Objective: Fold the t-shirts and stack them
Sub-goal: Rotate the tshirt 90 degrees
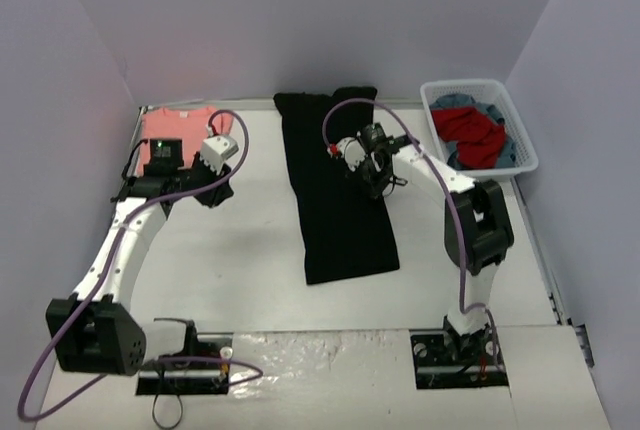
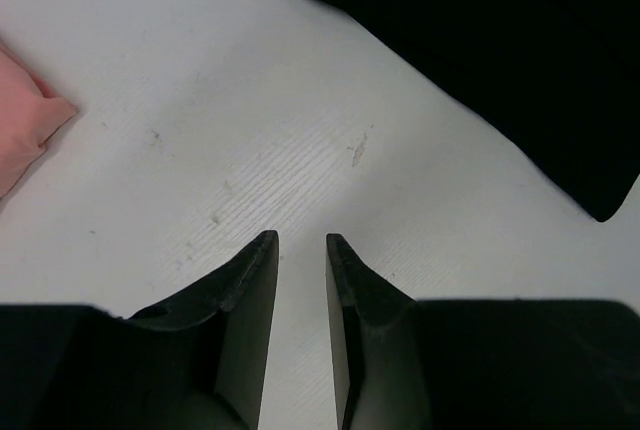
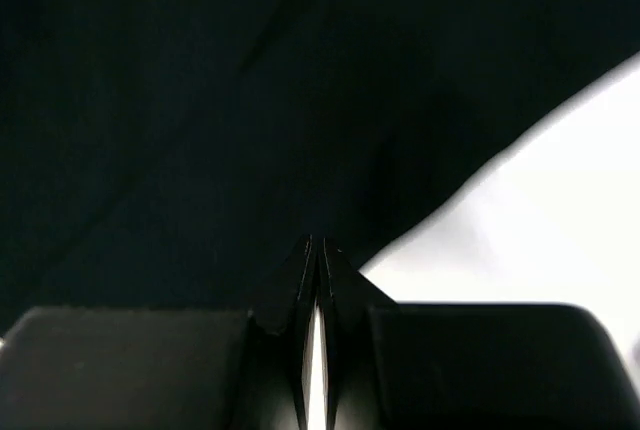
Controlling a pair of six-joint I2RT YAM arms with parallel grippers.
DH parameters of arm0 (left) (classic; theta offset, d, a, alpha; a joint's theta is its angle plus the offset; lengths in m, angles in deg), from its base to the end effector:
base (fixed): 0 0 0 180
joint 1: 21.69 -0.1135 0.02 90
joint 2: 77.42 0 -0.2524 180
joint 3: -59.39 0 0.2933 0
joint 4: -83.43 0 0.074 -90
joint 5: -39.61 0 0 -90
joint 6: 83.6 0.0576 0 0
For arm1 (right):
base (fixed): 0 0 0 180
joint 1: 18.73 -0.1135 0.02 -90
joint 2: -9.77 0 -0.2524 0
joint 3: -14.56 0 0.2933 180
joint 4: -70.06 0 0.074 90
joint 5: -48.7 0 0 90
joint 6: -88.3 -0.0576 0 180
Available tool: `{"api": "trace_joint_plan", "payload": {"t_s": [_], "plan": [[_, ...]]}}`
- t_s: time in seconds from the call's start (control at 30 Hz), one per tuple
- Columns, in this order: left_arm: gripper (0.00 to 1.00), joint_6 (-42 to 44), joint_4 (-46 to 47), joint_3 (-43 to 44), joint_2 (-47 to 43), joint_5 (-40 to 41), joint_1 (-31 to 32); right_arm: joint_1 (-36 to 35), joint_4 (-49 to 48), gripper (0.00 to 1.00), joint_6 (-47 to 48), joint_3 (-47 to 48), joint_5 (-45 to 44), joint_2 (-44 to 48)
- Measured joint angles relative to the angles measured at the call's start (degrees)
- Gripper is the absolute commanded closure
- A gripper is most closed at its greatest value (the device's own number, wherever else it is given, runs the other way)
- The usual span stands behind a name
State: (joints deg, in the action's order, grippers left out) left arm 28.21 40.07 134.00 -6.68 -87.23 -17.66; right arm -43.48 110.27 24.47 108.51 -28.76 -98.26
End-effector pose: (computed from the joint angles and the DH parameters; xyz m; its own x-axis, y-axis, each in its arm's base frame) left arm 0.3188 -0.0571 0.2952 -0.3966 0.3260 -0.8582 0.7164 0.6944 -0.0673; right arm 0.4113 0.2034 0.1764 -0.4308 -0.6727 -0.6016 -0.7953 0.5981 -0.0992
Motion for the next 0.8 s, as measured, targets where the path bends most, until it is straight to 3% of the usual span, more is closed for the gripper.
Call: {"api": "trace_joint_plan", "payload": {"t_s": [0.2, 0.5, 0.8], "plan": [[0.74, 0.1, 0.0, 0.5, 1.0, 1.4, 0.5, -1.4, 0.6, 1.00, -0.2, 8.8, 3.8, -8.9], [0.72, 0.7, -0.1, 0.6, 5.0, 2.2, 1.0, -6.6, 1.4, 1.00, 0.0, 10.1, 4.9, -15.0], [0.70, 1.1, -1.1, 2.8, 7.5, 2.4, 2.4, -6.3, 3.4, 1.00, -0.2, 14.1, 5.6, -17.6]]}}
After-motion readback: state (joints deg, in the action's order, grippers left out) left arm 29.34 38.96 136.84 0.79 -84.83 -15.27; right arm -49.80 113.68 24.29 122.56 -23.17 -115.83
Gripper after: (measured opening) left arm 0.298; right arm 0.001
